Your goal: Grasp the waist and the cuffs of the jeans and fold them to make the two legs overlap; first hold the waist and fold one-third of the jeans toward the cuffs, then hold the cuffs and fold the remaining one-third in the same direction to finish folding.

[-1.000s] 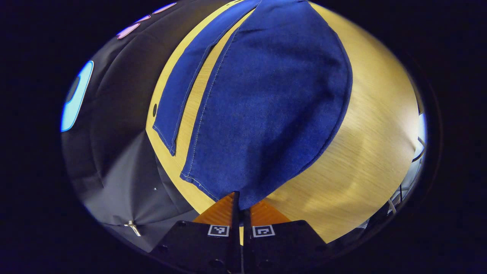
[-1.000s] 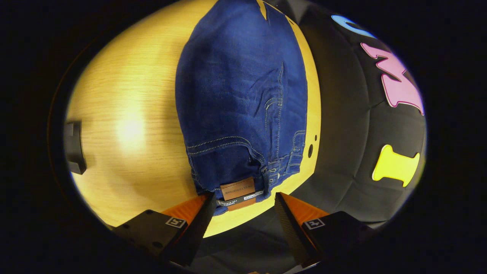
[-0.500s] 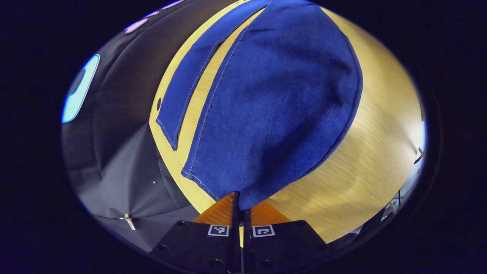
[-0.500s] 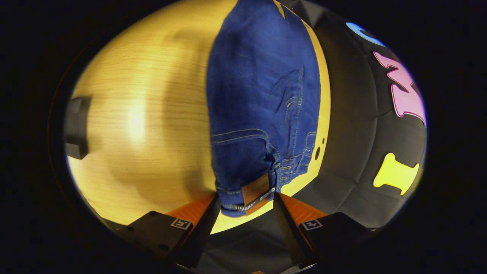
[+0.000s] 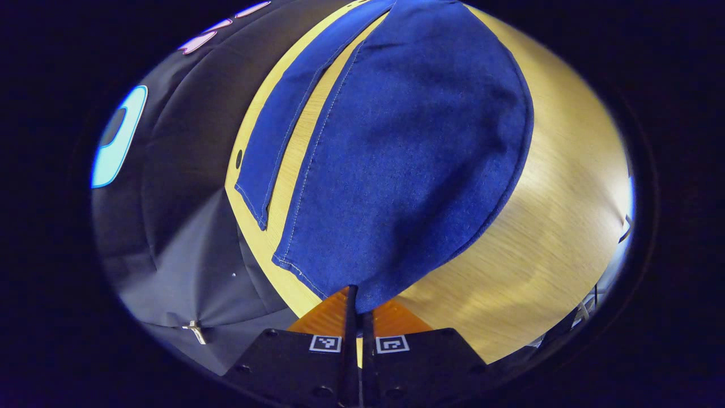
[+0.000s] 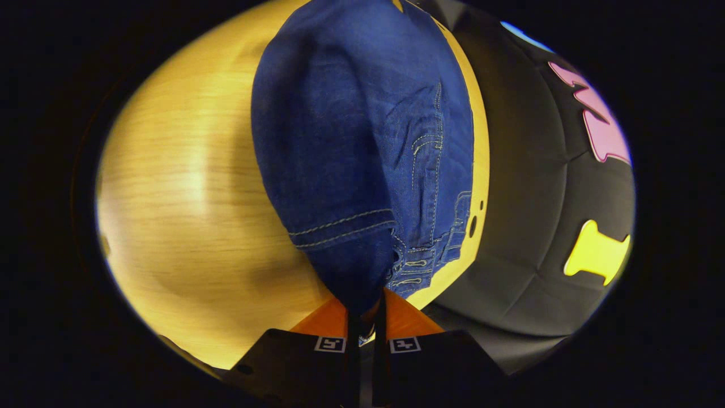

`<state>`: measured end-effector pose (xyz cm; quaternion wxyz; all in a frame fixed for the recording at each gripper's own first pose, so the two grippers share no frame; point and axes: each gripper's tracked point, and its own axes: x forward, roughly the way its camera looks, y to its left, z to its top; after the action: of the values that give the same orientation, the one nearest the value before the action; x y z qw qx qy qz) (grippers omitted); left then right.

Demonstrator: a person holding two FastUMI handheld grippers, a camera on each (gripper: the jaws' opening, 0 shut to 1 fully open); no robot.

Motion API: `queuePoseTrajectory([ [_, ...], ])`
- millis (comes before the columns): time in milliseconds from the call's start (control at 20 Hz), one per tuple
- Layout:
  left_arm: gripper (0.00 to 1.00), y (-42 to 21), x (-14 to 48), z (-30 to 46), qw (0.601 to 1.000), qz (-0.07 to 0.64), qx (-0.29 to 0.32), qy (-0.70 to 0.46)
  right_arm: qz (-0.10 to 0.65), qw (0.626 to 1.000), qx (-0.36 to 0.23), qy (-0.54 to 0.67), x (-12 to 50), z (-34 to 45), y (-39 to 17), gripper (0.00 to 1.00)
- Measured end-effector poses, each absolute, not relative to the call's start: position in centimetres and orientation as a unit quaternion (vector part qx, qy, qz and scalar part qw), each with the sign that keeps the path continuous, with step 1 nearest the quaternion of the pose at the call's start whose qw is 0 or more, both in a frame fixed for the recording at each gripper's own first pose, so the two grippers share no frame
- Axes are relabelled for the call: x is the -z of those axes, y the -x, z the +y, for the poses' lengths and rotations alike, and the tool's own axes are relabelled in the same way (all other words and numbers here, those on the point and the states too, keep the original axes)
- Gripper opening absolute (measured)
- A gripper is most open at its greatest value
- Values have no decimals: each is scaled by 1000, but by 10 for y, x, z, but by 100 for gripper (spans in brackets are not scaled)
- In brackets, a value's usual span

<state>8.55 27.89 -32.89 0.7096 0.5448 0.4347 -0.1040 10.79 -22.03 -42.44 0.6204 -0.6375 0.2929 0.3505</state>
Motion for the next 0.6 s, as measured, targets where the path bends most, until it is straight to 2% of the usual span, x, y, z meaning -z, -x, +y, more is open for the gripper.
queuePoseTrajectory([
  [100, 8, -84, 329, 279, 708, 437, 107, -545, 296, 601, -377, 639, 424, -218, -101, 10],
  [150, 13, -83, 329, 278, 709, 444, 109, -537, 288, 585, -394, 648, 423, -219, -98, 10],
  [200, 8, -82, 329, 275, 711, 451, 117, -527, 279, 573, -409, 653, 421, -217, -92, 9],
  [250, 8, -82, 330, 272, 710, 458, 128, -519, 278, 566, -415, 656, 420, -220, -88, 10],
  [450, 8, -83, 327, 264, 690, 477, 182, -514, 273, 575, -421, 646, 386, -218, -87, 10],
  [500, 12, -86, 324, 259, 698, 478, 189, -498, 265, 582, -417, 646, 373, -218, -93, 9],
  [600, 7, -94, 310, 252, 724, 484, 188, -454, 253, 587, -408, 652, 352, -217, -106, 10],
])
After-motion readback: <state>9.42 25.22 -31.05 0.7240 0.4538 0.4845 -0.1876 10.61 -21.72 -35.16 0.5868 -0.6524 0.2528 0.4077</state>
